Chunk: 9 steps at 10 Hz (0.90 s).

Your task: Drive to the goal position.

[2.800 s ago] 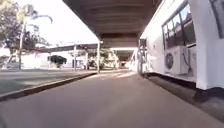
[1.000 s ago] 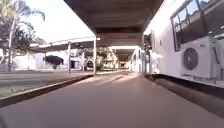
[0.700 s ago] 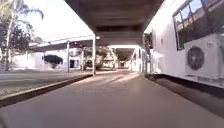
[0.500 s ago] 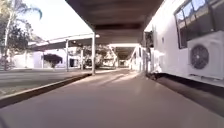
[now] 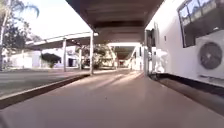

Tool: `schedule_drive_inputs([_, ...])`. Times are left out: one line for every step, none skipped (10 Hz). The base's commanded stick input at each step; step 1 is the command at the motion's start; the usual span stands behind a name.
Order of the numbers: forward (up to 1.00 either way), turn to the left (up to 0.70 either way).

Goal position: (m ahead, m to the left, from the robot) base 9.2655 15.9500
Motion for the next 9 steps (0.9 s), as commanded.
schedule_drive_inputs([0.7, 0.0])
schedule_drive_inputs([0.7, 0.0])
schedule_drive_inputs([0.7, 0.0])
schedule_drive_inputs([0.7, 0.0])
schedule_drive_inputs([0.7, 0.0])
schedule_drive_inputs([0.7, 0.0])
schedule_drive_inputs([0.7, 0.0])
schedule_drive_inputs([0.7, 0.0])
schedule_drive_inputs([0.7, 0.0])
